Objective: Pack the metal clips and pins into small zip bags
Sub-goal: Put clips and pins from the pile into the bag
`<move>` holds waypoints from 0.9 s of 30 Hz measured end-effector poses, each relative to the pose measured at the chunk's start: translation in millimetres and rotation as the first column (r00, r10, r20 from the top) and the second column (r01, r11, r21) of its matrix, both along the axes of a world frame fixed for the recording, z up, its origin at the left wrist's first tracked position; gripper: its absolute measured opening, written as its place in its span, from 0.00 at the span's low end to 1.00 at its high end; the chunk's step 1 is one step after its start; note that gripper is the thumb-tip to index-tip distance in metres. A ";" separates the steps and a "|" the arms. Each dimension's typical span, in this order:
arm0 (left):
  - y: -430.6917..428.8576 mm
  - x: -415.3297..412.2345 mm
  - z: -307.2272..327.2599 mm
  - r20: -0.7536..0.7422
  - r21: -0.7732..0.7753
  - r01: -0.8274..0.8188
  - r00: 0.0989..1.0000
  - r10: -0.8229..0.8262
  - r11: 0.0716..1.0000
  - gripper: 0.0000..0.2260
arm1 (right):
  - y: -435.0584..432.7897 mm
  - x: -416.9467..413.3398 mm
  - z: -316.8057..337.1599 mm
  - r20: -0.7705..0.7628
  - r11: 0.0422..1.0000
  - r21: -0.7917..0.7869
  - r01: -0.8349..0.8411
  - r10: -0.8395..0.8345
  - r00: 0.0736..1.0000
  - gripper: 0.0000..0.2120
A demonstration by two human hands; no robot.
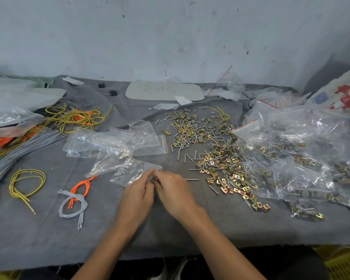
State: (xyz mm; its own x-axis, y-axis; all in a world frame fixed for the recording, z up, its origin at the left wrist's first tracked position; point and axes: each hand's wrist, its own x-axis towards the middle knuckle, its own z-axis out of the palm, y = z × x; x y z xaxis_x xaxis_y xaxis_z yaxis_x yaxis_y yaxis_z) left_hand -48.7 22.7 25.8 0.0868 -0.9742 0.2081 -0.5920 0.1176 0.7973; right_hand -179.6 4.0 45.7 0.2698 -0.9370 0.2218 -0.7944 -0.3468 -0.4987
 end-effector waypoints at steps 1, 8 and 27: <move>0.1 0.2 -0.3 -0.005 -0.003 -0.003 1.000 0.003 1.000 0.22 | 0.9 -0.2 0.1 0.007 1.000 0.028 -0.010 0.010 1.000 0.11; -4.0 -0.1 -7.4 0.036 -0.030 -0.034 0.999 0.035 0.999 0.20 | 1.8 -49.2 10.2 0.126 0.992 0.050 0.114 -0.120 0.985 0.09; -4.7 -0.1 -8.0 0.051 -0.043 -0.016 0.999 0.018 0.999 0.19 | -17.5 -127.6 6.1 -0.152 0.932 0.069 0.356 -0.343 0.927 0.07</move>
State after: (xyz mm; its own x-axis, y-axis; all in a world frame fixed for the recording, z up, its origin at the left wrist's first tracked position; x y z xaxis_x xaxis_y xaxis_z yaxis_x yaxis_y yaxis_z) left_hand -48.8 18.0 17.8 0.0913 -0.9628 0.2542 -0.6341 0.1406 0.7603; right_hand -307.2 -13.5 51.8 -0.0575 -0.9920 0.1127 -0.9186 0.0083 -0.3952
